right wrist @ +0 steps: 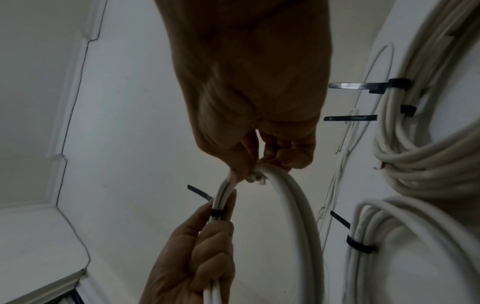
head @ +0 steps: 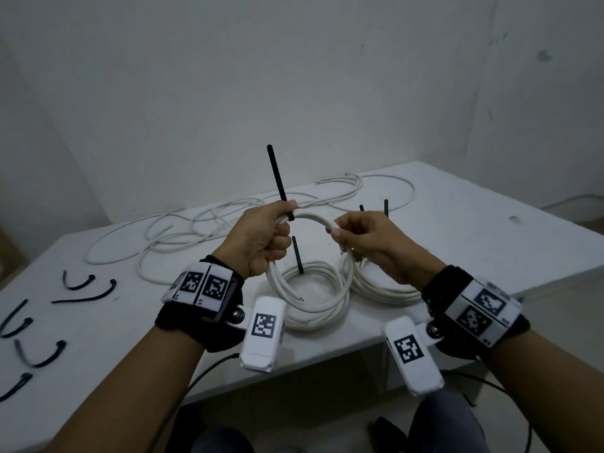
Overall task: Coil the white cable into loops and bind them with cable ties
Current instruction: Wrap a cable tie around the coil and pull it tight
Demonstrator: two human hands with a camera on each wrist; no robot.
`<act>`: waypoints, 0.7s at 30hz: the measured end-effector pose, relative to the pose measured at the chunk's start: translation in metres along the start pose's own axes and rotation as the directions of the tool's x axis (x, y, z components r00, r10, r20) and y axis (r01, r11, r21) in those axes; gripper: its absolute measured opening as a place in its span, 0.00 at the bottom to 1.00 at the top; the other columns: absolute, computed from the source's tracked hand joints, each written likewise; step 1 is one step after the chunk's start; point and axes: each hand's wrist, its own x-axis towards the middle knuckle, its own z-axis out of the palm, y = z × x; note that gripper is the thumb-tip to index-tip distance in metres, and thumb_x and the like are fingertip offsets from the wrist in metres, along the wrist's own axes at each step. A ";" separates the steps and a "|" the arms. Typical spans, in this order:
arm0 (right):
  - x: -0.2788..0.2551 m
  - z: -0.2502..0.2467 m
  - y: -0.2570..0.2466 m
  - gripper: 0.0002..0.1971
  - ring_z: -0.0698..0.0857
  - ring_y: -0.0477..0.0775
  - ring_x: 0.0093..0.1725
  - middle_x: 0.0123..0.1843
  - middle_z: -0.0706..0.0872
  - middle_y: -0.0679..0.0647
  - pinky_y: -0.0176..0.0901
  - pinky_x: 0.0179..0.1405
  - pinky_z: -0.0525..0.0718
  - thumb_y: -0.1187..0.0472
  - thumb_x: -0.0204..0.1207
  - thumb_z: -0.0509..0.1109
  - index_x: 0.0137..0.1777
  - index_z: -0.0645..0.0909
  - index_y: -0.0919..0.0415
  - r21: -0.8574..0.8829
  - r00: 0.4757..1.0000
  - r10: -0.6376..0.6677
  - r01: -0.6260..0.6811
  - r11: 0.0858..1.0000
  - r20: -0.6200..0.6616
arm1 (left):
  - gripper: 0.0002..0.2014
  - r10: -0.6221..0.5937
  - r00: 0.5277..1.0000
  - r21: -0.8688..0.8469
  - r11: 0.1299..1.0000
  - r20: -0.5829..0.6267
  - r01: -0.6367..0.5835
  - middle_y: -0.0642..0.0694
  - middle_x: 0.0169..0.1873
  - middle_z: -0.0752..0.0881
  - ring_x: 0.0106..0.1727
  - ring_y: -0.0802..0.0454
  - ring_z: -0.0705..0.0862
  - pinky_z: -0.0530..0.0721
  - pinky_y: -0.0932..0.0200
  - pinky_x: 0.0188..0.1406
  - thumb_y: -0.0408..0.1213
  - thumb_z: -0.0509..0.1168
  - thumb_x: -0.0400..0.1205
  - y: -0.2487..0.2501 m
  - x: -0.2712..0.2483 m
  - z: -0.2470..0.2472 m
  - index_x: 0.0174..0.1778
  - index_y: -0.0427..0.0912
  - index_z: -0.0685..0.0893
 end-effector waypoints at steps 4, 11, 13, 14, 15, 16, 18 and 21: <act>0.000 -0.002 0.001 0.02 0.77 0.49 0.31 0.31 0.79 0.54 0.40 0.28 0.74 0.65 0.79 0.69 0.45 0.82 0.61 -0.102 0.999 -0.013 0.008 0.995 -0.052 | 0.13 0.012 1.000 -0.003 1.000 0.010 -0.012 0.53 0.17 0.62 0.13 0.60 0.56 0.52 0.71 0.09 0.41 0.64 0.84 -0.001 0.002 0.001 0.34 0.45 0.72; -0.006 -0.016 0.003 0.04 0.85 0.53 0.31 0.33 0.84 0.58 0.44 0.27 0.85 0.67 0.79 0.69 0.46 0.85 0.65 -0.229 0.993 -0.030 0.002 0.973 -0.118 | 0.09 0.067 0.991 0.077 0.994 0.112 -0.076 0.46 0.26 0.78 0.23 0.54 0.79 0.81 0.63 0.20 0.41 0.67 0.83 -0.007 0.002 0.000 0.46 0.39 0.79; -0.007 -0.022 0.003 0.04 0.85 0.54 0.31 0.33 0.85 0.61 0.44 0.26 0.86 0.67 0.78 0.69 0.46 0.85 0.67 -0.238 0.986 -0.032 -0.009 0.971 -0.165 | 0.02 0.106 0.986 0.091 0.989 0.127 -0.118 0.41 0.32 0.82 0.31 0.49 0.85 0.90 0.55 0.34 0.31 0.67 0.82 -0.010 -0.001 0.005 0.47 0.36 0.80; -0.008 -0.026 0.002 0.04 0.85 0.54 0.30 0.34 0.85 0.62 0.43 0.26 0.85 0.67 0.78 0.69 0.46 0.85 0.67 -0.253 0.984 -0.031 -0.015 0.967 -0.178 | 0.03 0.117 0.985 0.100 0.986 0.127 -0.130 0.40 0.34 0.83 0.34 0.47 0.87 0.90 0.52 0.38 0.27 0.66 0.81 -0.012 -0.002 0.007 0.49 0.35 0.80; -0.009 -0.031 0.003 0.04 0.85 0.54 0.30 0.34 0.85 0.63 0.41 0.26 0.85 0.67 0.78 0.70 0.46 0.85 0.67 -0.276 0.982 -0.032 -0.021 0.961 -0.188 | 0.07 0.118 0.986 0.130 0.982 0.119 -0.134 0.39 0.37 0.84 0.36 0.46 0.87 0.90 0.49 0.40 0.24 0.66 0.81 -0.014 -0.002 0.009 0.52 0.35 0.79; -0.011 -0.036 0.003 0.05 0.85 0.54 0.29 0.33 0.86 0.63 0.40 0.25 0.84 0.67 0.78 0.70 0.45 0.86 0.68 -0.302 0.979 -0.035 -0.027 0.953 -0.199 | 0.11 0.115 0.987 0.172 0.976 0.109 -0.132 0.37 0.39 0.84 0.37 0.45 0.88 0.90 0.49 0.40 0.23 0.67 0.80 -0.016 -0.001 0.012 0.56 0.35 0.78; -0.013 -0.047 0.004 0.06 0.85 0.54 0.28 0.33 0.86 0.63 0.40 0.25 0.84 0.67 0.78 0.69 0.45 0.86 0.69 -0.337 0.972 -0.029 -0.052 0.940 -0.232 | 0.17 0.106 0.989 0.263 0.956 0.099 -0.129 0.36 0.38 0.84 0.36 0.45 0.88 0.89 0.51 0.36 0.21 0.68 0.78 -0.022 0.000 0.021 0.62 0.35 0.77; -0.017 -0.067 0.006 0.06 0.84 0.55 0.28 0.34 0.86 0.65 0.40 0.24 0.86 0.67 0.78 0.69 0.45 0.86 0.69 -0.359 0.960 -0.001 -0.104 0.927 -0.281 | 0.18 0.108 0.987 0.355 0.923 0.123 -0.145 0.34 0.34 0.86 0.29 0.48 0.86 0.83 0.61 0.23 0.19 0.69 0.76 -0.030 0.000 0.038 0.61 0.32 0.77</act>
